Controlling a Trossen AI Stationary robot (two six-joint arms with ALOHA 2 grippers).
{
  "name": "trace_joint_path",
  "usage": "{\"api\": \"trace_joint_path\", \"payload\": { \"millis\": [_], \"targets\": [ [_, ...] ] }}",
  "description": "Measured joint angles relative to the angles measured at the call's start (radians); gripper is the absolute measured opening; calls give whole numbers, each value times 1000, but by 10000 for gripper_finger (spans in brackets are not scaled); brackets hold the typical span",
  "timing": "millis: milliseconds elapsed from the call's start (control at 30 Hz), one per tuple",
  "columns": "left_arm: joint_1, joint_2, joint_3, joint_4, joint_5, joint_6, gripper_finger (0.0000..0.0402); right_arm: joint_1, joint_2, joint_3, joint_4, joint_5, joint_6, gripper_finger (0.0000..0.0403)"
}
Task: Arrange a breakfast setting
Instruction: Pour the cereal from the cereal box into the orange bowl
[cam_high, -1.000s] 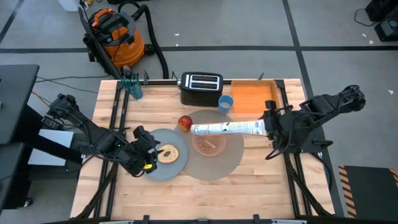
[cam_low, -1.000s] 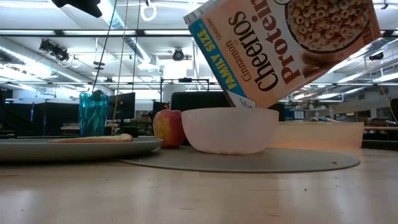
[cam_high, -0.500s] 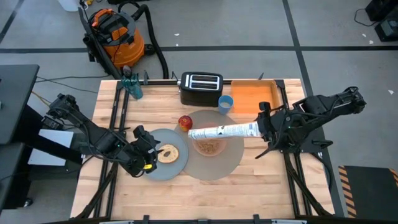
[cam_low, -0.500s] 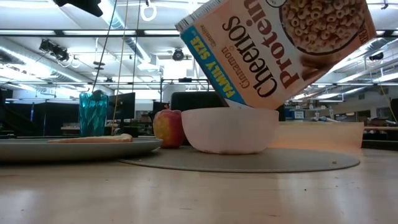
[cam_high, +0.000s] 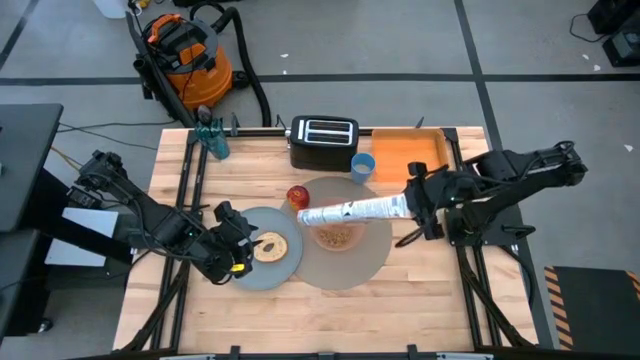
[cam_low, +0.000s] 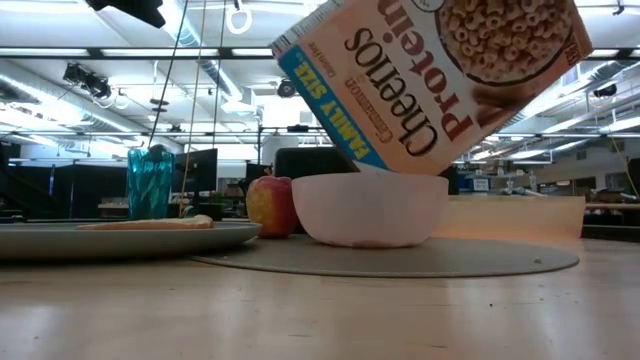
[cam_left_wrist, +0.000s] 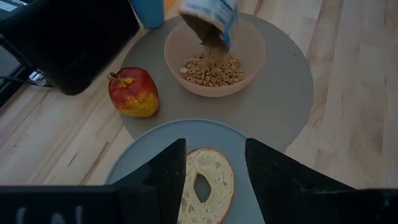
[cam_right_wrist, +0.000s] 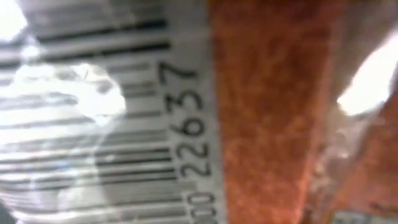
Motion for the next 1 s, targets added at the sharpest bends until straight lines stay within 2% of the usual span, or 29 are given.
{"api": "trace_joint_path", "payload": {
  "millis": [267, 467, 700, 1000],
  "targets": [
    [0, 0, 0, 0, 0, 0, 173, 1, 7, -1, 32, 14, 5, 213],
    [0, 0, 0, 0, 0, 0, 173, 1, 14, 0, 75, -14, 7, 213],
    [0, 0, 0, 0, 1, -1, 173, 1, 18, 8, -17, -31, 46, 213],
    [0, 0, 0, 0, 1, -7, 173, -20, 15, 80, -106, 49, 54, 213]
  ]
}}
